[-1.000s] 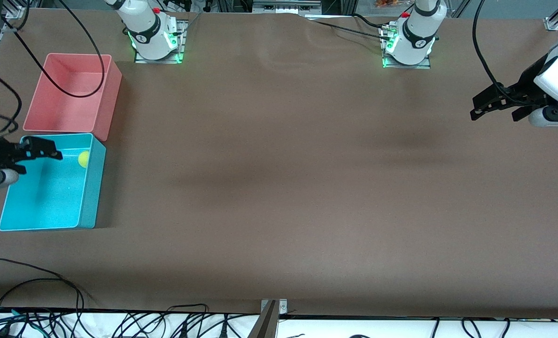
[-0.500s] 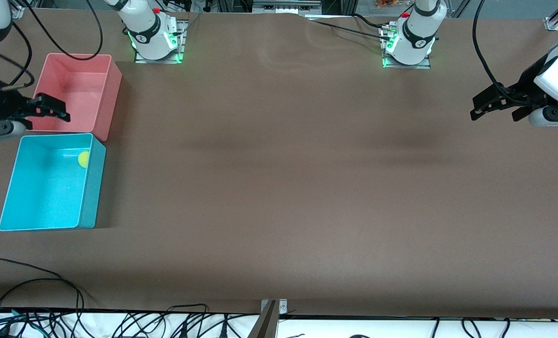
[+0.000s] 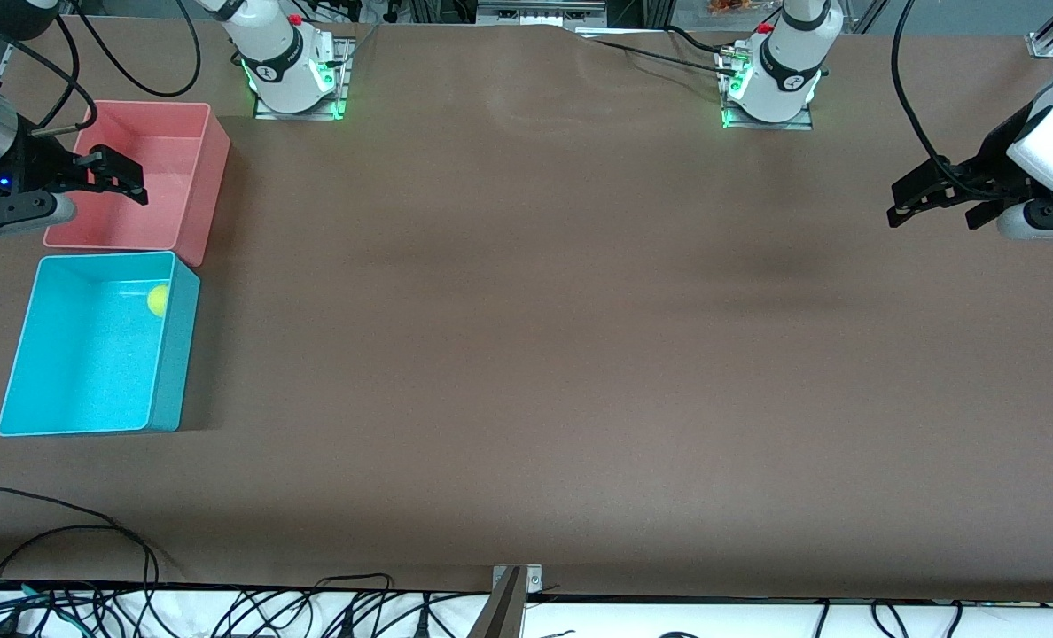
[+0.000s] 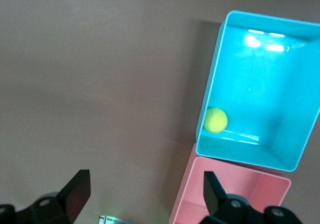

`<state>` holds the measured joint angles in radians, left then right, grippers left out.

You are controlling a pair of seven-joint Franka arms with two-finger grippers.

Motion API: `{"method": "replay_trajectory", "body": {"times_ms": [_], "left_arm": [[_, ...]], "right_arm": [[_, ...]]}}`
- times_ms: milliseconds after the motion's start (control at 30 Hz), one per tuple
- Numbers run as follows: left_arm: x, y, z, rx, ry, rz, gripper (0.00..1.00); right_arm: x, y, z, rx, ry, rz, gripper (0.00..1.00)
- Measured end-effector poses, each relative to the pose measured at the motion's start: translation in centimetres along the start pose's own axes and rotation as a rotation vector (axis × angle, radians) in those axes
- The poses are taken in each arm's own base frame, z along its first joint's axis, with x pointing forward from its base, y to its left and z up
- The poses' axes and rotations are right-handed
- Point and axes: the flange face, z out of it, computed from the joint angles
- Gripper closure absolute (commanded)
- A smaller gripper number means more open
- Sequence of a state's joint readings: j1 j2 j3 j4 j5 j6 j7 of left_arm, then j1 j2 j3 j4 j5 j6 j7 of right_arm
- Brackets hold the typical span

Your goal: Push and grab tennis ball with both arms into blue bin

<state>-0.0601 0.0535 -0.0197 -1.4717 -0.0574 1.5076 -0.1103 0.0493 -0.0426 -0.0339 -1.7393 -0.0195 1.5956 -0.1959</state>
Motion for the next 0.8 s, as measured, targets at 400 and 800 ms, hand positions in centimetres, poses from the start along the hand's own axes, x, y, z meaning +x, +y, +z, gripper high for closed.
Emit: {"method": "replay_trajectory", "body": {"times_ms": [400, 800], "left_arm": [[0.0, 0.0, 0.0, 0.0, 0.0, 0.0, 0.0], [0.0, 0.0, 0.0, 0.0, 0.0, 0.0, 0.0]], "right_arm": [[0.07, -0.07, 0.49, 0.003, -0.026, 0.079, 0.0], [0.54, 0.07, 0.91, 0.004, -0.033, 0.081, 0.0]]}}
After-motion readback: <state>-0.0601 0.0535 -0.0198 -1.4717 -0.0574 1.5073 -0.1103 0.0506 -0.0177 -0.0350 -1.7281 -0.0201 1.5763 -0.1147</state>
